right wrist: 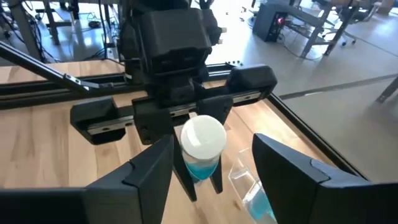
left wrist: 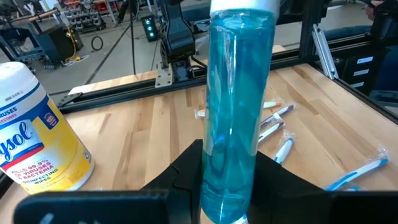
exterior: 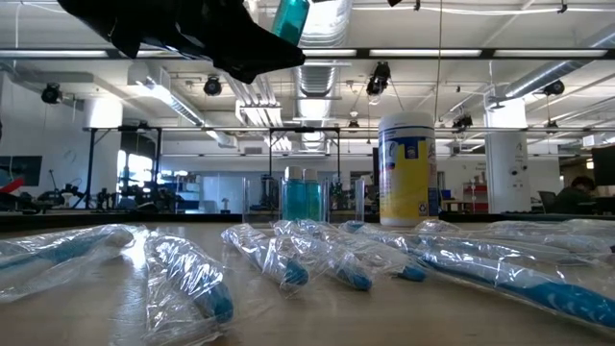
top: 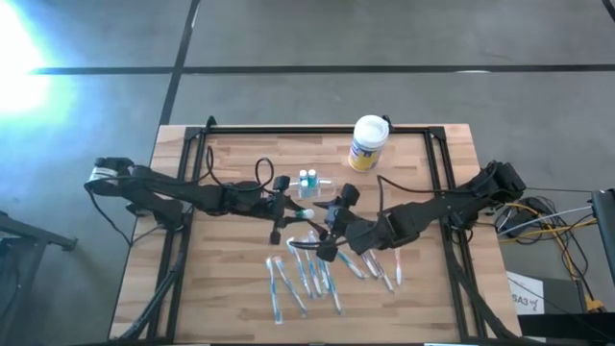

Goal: Pick & Place toothbrushing station
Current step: Put the blue mouthwash bottle into the transparent organizer

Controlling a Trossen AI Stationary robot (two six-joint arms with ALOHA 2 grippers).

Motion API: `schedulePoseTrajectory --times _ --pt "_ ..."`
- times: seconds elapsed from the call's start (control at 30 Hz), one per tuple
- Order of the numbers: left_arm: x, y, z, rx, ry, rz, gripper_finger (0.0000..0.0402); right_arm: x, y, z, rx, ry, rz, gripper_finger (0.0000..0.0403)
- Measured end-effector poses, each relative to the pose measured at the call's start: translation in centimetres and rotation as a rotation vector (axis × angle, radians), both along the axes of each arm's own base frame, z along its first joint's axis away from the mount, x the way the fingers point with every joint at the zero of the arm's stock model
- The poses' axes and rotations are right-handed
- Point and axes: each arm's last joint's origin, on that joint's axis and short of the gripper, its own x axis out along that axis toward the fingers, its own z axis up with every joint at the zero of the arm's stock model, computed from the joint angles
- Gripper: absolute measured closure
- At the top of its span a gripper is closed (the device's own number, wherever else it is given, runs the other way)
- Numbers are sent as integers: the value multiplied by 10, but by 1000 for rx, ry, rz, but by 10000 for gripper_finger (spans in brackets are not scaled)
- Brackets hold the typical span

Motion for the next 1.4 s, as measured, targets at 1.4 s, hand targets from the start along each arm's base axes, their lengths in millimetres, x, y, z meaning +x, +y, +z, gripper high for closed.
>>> schedulePoseTrajectory --times 1.4 --pt "-33 2 22 15 81 -2 179 -16 -8 24 -16 22 175 321"
